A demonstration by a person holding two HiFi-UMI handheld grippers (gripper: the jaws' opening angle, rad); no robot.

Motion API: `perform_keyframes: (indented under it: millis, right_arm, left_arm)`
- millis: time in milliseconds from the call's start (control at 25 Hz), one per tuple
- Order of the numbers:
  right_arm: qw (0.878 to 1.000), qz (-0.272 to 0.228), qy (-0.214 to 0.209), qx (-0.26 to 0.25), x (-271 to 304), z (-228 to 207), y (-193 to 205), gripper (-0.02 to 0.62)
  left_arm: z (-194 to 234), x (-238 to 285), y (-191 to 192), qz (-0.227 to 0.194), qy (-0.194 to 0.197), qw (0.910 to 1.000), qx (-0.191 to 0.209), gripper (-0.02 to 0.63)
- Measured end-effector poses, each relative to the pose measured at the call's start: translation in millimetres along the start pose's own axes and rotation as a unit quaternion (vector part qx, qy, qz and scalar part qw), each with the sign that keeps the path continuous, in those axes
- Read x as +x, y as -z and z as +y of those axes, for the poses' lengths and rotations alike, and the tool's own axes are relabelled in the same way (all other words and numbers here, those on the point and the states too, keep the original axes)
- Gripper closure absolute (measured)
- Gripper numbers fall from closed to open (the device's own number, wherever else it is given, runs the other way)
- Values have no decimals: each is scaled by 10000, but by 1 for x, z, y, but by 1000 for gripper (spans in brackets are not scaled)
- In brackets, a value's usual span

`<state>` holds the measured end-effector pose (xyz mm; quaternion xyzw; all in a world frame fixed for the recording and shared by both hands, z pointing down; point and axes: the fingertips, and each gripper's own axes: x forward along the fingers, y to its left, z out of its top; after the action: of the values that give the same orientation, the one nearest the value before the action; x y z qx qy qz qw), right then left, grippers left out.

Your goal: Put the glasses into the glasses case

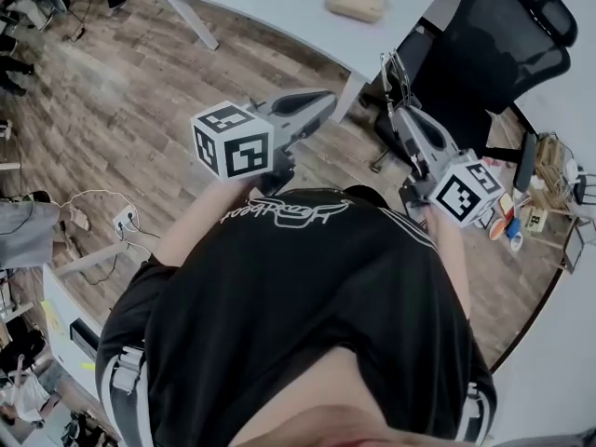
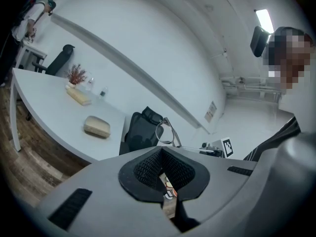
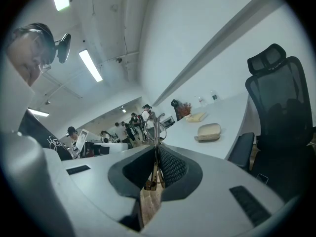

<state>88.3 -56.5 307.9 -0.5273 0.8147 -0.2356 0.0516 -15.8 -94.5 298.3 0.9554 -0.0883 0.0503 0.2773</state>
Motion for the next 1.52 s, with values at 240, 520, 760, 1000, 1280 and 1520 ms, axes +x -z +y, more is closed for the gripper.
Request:
perform_keyframes:
  millis: [240,520,760,1000,1280,1520]
  right_arm:
    - [9998,-114,-60,125,4,-23,-9,571]
    - [9997,-59,-101,198,22,-56,-15,571]
    - [9995,26,-244,205,53,-85,-35,571]
    - [9990,207,-331,235,84,-127,-57,571]
    - [9969,560,-414,361,129,-182,-67,571]
    - [9945,757,-582,435,163,-207,-79,571]
  left_arm:
    - [7,22,-3,122,-54,9999,17,600]
    - [29,38,-12,121,-260,9996,4,600]
    - [61,61,-35,74,-407,9991,-42,600]
    - [95,98,-55,92,-487,9987,-152,600]
    - [149,140,-68,88,-694,9963,-496,600]
    - [184,162,-86,90,-837,9943,-652,600]
